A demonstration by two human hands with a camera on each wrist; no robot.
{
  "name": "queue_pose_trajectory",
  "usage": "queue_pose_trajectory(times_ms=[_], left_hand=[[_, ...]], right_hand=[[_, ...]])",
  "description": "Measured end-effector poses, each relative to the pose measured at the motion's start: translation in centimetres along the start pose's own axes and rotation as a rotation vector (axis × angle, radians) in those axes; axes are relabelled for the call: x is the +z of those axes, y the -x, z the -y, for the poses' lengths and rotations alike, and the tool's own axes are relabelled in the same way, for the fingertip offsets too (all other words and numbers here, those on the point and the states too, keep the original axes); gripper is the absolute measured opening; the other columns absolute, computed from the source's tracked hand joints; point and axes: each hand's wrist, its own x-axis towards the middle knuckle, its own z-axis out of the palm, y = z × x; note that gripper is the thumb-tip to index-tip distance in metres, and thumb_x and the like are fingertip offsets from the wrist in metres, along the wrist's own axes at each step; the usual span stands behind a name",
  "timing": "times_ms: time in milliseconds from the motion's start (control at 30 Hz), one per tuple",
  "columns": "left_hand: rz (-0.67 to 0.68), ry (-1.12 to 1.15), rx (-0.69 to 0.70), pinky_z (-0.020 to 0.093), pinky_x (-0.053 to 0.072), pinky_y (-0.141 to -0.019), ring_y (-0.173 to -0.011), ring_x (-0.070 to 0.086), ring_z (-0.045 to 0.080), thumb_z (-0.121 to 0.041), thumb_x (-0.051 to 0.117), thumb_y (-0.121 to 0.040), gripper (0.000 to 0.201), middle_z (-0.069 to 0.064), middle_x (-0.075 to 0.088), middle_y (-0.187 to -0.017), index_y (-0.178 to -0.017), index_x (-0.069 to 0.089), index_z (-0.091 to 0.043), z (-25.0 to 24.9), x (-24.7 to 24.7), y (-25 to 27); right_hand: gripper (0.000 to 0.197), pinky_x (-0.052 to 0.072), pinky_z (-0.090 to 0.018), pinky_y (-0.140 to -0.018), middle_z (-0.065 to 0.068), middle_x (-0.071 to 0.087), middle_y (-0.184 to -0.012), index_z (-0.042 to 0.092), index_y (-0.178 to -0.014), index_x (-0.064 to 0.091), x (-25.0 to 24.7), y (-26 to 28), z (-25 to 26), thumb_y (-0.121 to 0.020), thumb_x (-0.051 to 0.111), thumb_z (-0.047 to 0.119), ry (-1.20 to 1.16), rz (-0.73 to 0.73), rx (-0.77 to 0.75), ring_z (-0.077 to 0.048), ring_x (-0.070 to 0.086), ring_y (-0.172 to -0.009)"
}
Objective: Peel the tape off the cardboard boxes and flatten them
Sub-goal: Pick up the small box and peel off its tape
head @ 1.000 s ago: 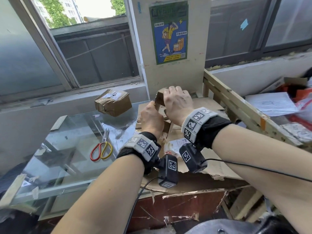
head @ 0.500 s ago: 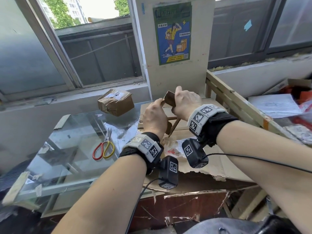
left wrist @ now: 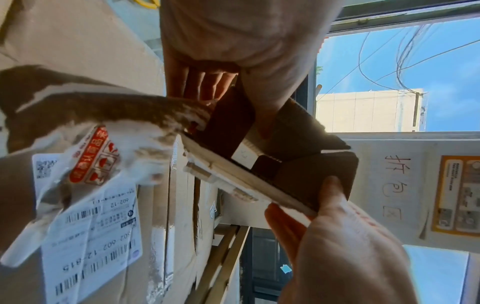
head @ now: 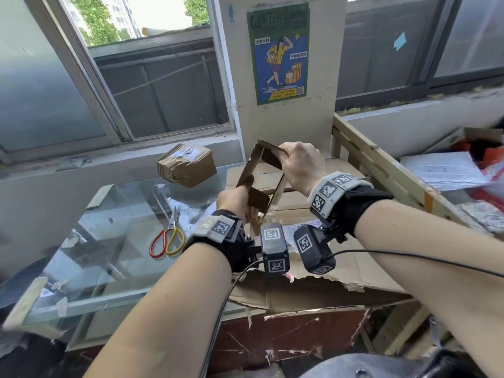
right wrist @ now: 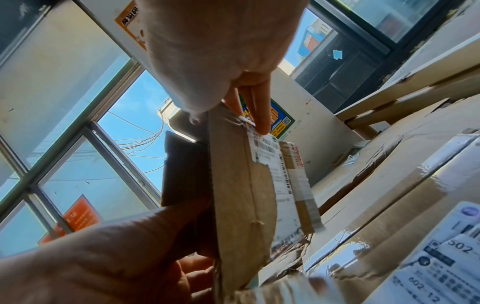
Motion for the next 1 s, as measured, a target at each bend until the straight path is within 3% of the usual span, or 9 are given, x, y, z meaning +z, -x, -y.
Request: queue_pose_trajectory(times_ms=[167,367,533,633,700,767,800,867,1000], left_hand=[[-0.067,0.102,-0.022,0.045,0.056,-0.085,-0.087,0.068,0.029,-0.052,0.079,-0.035,0.059,0.01,0.07,-0.09,-0.074,0.059,-0.013,-0.3,-0.3,1.1],[0.097,0.031,0.053,0.037,0.055,-0.071,-0.066,0.062,0.026,0.001,0.063,-0.055,0.01,0.012,0.067,-0.067,-0.064,0.067,-0.003,-1.0,-0.3,3.0],[0.248,-0.089,0.136,0.043,0.053,-0.086,-0.087,0.061,0.032,0.01,0.041,-0.077,0.027,0.019,0.063,-0.089,-0.077,0.063,-0.006,-0.8,0.1,3.4],[0.338,-0.174,0.188,0.052,0.052,-0.092,-0.101,0.063,0.039,0.011,0.037,-0.077,0.036,0.022,0.066,-0.102,-0.092,0.065,-0.005,-0.4,0.2,2.8],[0.38,-0.217,0.229,0.052,0.053,-0.089,-0.1,0.063,0.038,0.015,0.035,-0.08,0.038,0.023,0.066,-0.102,-0.095,0.064,-0.005,-0.5,0.2,3.2],[0.429,-0.235,0.276,0.048,0.057,-0.076,-0.081,0.065,0.035,0.02,0.029,-0.082,0.043,0.022,0.065,-0.089,-0.093,0.062,-0.005,-0.7,0.1,3.7],[0.462,-0.241,0.297,0.046,0.056,-0.068,-0.071,0.063,0.033,0.022,0.027,-0.083,0.045,0.021,0.063,-0.082,-0.091,0.061,-0.006,-0.8,0.2,3.8],[0.514,-0.274,0.318,0.046,0.054,-0.068,-0.07,0.061,0.03,0.022,0.025,-0.083,0.049,0.017,0.063,-0.081,-0.089,0.061,-0.011,-0.8,0.2,4.2],[0.601,-0.27,0.311,0.043,0.052,-0.07,-0.081,0.061,0.031,0.019,0.035,-0.075,0.045,0.015,0.063,-0.088,-0.099,0.061,-0.009,-0.5,0.5,4.5]], right_hand=[[0.033,0.049,-0.039,-0.075,-0.013,0.069,-0.099,0.008,-0.104,0.067,0.1,0.3,0.2,-0.099,0.044,0.031,-0.109,0.003,-0.067,-0.036,0.061,-0.09],[0.033,0.049,-0.039,-0.077,-0.015,0.07,-0.098,0.008,-0.108,0.068,-0.1,0.2,-0.1,-0.099,0.046,0.03,-0.169,-0.025,0.006,-0.035,0.061,-0.091],[0.036,0.045,-0.034,-0.071,-0.016,0.068,-0.095,0.009,-0.106,0.069,-0.7,0.2,-0.5,-0.099,0.044,0.035,-0.207,-0.032,0.089,-0.035,0.059,-0.09],[0.038,0.035,-0.029,-0.065,-0.014,0.063,-0.08,0.007,-0.089,0.068,-0.7,0.4,-0.4,-0.099,0.045,0.036,-0.248,-0.054,0.138,-0.033,0.056,-0.082],[0.041,0.03,-0.028,-0.062,-0.009,0.054,-0.068,0.005,-0.073,0.06,-0.8,0.4,-0.2,-0.098,0.046,0.034,-0.302,-0.058,0.183,-0.029,0.052,-0.073],[0.043,0.034,-0.028,-0.06,-0.01,0.052,-0.063,0.005,-0.065,0.054,-0.6,0.2,-0.1,-0.097,0.049,0.033,-0.381,-0.043,0.211,-0.027,0.05,-0.068],[0.044,0.043,-0.032,-0.063,-0.014,0.056,-0.064,0.001,-0.065,0.055,-0.3,0.0,-0.1,-0.096,0.05,0.032,-0.431,-0.039,0.213,-0.03,0.054,-0.068],[0.042,0.054,-0.047,-0.072,-0.021,0.066,-0.071,-0.004,-0.071,0.062,0.3,-0.2,-0.2,-0.091,0.052,0.032,-0.52,-0.029,0.218,-0.036,0.063,-0.073],[0.039,0.052,-0.056,-0.073,-0.024,0.067,-0.076,-0.005,-0.074,0.064,1.2,-0.2,0.4,-0.088,0.052,0.03,-0.58,-0.006,0.202,-0.041,0.064,-0.077]])
